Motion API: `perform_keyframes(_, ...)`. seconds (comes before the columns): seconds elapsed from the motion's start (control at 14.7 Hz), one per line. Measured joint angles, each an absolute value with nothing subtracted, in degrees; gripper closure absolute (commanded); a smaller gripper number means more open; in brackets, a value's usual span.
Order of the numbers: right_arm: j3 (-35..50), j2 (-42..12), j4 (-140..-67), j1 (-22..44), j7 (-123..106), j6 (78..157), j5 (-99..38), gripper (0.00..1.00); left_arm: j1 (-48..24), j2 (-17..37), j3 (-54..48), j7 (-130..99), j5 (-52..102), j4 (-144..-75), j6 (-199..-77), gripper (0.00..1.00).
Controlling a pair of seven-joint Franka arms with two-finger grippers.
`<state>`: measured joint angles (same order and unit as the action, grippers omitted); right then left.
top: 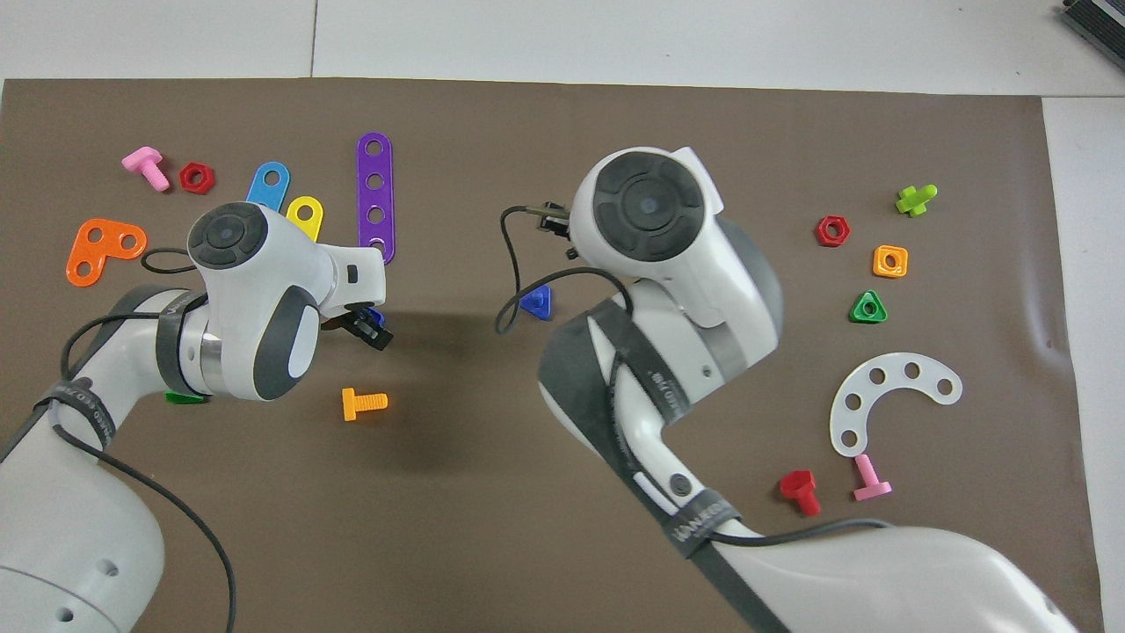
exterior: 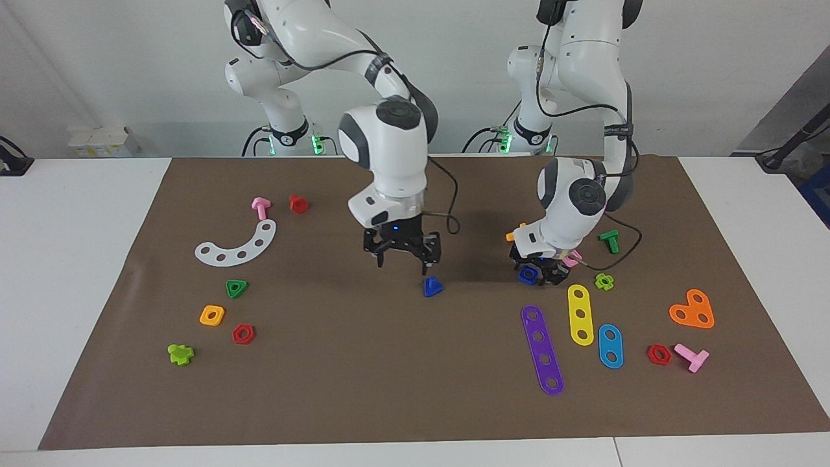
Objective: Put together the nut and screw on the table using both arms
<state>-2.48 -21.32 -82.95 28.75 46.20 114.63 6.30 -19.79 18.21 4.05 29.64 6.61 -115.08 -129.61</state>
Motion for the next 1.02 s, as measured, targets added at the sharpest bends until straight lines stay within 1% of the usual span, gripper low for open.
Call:
perform_keyframes(0.14,-2.5,-16.71,-83.29,23.61,39.77,109.18,5.13,0.0,-19.79,17.88,4.14,29.67,6.62,-115.19,-129.62,0.84)
perform_keyframes(0.27,-2.54,-13.11,-84.39,18.37,32.06,104.06,3.13,0.0,-19.81,17.86,4.14,29.67,6.62,-115.24,-129.64,0.99)
perform_keyframes(0.41,-2.59,-9.26,-87.14,13.21,24.42,99.79,1.58,0.0,-19.81,17.86,4.15,29.65,6.62,-115.23,-129.64,1.0)
perform_keyframes(0.54,-2.61,-4.85,-91.72,8.49,18.54,97.57,1.14,0.0,-19.81,17.86,4.16,28.37,6.77,-114.74,-129.69,1.0)
perform_keyframes(0.68,-2.66,-1.4,-95.2,4.65,13.85,95.78,1.12,0.0,-19.82,17.94,4.17,22.31,6.97,-111.73,-128.19,1.0)
perform_keyframes(0.88,-2.8,1.21,-95.62,0.36,8.18,93.39,1.11,0.0,-20.92,18.54,3.94,9.01,7.31,-104.37,-121.16,1.0)
perform_keyframes(1.02,-2.88,2.25,-92.81,-1.17,5.82,89.44,1.12,0.0,-23.7,19.23,3.87,-1.17,8.83,-101.69,-119.85,1.0)
